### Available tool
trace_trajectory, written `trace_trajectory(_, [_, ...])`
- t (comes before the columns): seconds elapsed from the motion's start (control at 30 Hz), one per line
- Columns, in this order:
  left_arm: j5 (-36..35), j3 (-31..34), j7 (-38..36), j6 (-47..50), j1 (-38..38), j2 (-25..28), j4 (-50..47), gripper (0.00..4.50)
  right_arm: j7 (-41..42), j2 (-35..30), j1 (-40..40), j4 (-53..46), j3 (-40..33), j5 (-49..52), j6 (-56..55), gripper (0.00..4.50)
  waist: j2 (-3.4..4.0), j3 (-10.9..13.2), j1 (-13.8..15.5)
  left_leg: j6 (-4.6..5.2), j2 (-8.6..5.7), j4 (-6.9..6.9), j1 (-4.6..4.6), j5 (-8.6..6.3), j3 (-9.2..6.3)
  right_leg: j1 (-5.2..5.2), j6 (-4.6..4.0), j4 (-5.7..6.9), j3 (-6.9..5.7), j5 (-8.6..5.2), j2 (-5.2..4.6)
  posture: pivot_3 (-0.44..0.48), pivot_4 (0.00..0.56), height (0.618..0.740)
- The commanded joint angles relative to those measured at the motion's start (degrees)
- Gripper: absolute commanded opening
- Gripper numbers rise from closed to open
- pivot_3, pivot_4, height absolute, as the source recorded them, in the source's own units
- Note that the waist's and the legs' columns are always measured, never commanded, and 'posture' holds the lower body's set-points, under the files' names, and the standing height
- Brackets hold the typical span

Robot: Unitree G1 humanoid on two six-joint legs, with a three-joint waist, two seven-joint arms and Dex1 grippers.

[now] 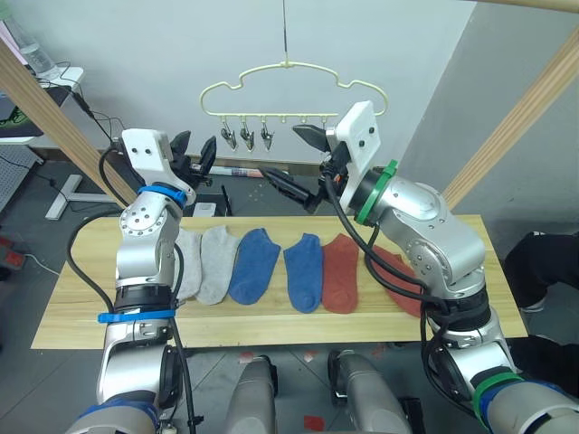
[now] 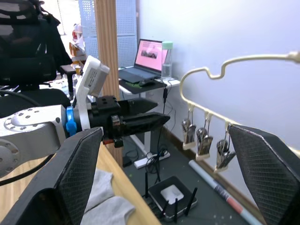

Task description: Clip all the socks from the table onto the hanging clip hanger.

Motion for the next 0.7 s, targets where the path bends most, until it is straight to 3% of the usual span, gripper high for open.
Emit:
trace_trajectory(0.03, [0.26,-0.43,-1.03,-2.11,-1.21,-0.16,0.35,2.46,-0.18,0.44,-0.88,-1.14,-0.02,-0.04,-1.08,4.50,0.00,0.00,0.00,0.00,0.00,0.00,0.00,0.00,0.00,0.00,-0.03,0.00,-0.01,0.02,0.00,0.001,0.276,0.740])
trace_trajectory(0.7, [0.27,-0.94,-2.64,-5.44,-6.49,-0.97,8.71,2.46,-1.16,1.93,-1.00,-2.89,0.02,-0.05,0.96,4.50,0.00,0.00,-0.10,0.00,0.00,0.01,-0.01,0.00,-0.08,0.00,0.00,0.04,-0.07,0.00,0.00,-0.013,0.278,0.740])
